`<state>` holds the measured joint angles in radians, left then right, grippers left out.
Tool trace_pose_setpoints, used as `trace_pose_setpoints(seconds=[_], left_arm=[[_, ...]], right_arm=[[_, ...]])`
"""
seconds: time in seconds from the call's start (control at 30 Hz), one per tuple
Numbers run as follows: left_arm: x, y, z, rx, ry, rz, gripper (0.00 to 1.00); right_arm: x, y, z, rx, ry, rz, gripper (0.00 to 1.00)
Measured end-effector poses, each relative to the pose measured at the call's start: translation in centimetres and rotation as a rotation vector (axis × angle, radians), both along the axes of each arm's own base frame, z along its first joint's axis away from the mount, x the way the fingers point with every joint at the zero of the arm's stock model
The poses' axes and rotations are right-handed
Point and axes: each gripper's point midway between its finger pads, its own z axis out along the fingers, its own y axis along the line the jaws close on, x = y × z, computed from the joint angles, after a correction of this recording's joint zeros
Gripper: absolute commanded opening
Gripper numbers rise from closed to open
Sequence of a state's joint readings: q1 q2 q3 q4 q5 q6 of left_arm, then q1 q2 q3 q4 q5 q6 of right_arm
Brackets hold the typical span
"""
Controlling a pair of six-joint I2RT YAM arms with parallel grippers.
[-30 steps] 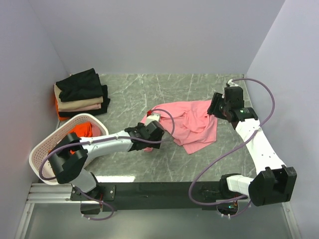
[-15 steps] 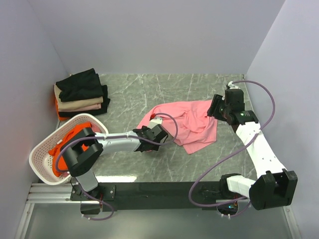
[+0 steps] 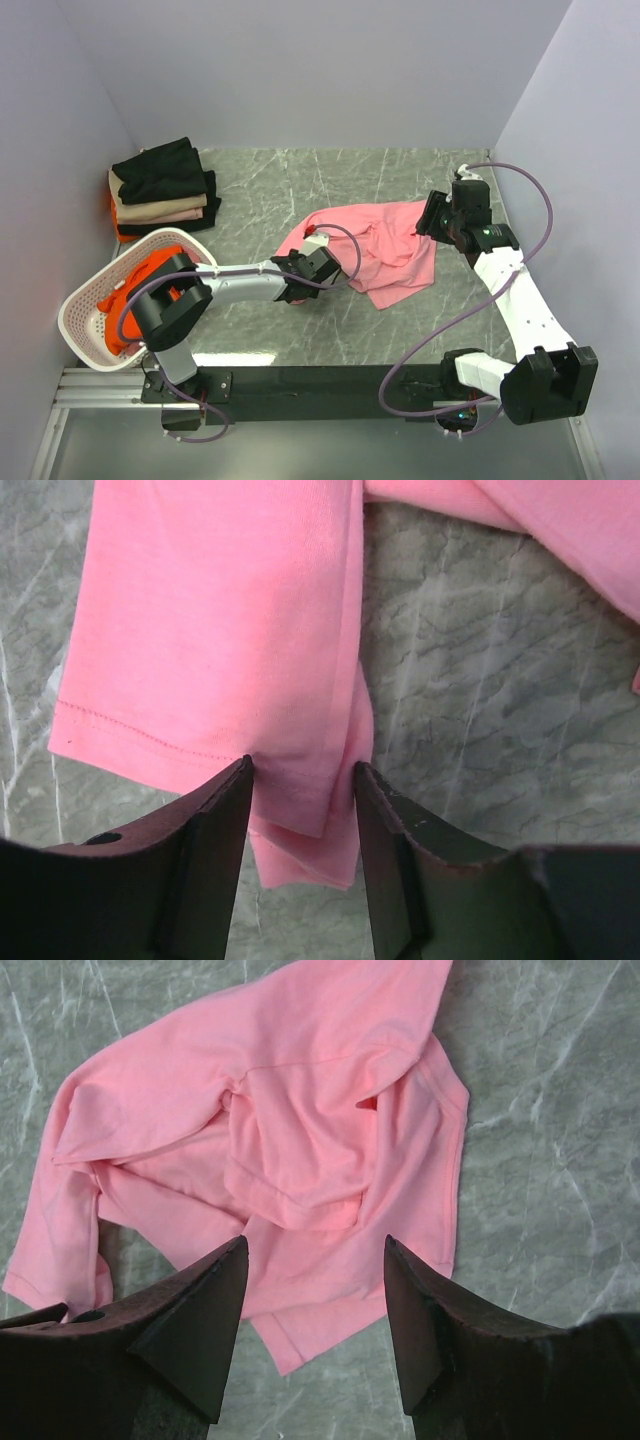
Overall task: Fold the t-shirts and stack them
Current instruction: Flatten the tshirt out
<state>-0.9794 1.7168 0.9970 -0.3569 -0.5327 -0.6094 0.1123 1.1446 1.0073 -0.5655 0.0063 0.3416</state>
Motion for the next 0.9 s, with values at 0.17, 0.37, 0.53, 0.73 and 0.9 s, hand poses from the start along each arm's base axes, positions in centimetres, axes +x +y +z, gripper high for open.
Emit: trace_pose_setpoints(seconds=[0.17, 0.37, 0.53, 0.73, 0.9], left_arm=[[-0.1, -0.3, 0.2, -0.013, 0.004, -0.022, 0.57], [0.0, -0.8, 1.7, -0.08, -0.007, -0.04, 0.56], [0.3, -0.5, 1.5, -0.089, -0.001, -0.031, 0.56], [0.5, -0.3, 1.4, -0.081, -0.002, -0.024, 0.52], [0.4, -0.3, 1.3, -0.077, 0.0, -0.026, 0.45]], right_arm=[[0.0, 0.0, 0.0, -0.001, 0.0, 0.003, 0.64], [0.0, 0.4, -0.1, 0.011, 0.001, 0.022, 0.64], [0.0, 0.5, -0.1, 0.011, 0.001, 0.03, 0.64], [0.0, 0.5, -0.1, 0.011, 0.001, 0.036, 0.64], [-0.1, 0.5, -0.3, 0.009, 0.006, 0.037, 0.64]])
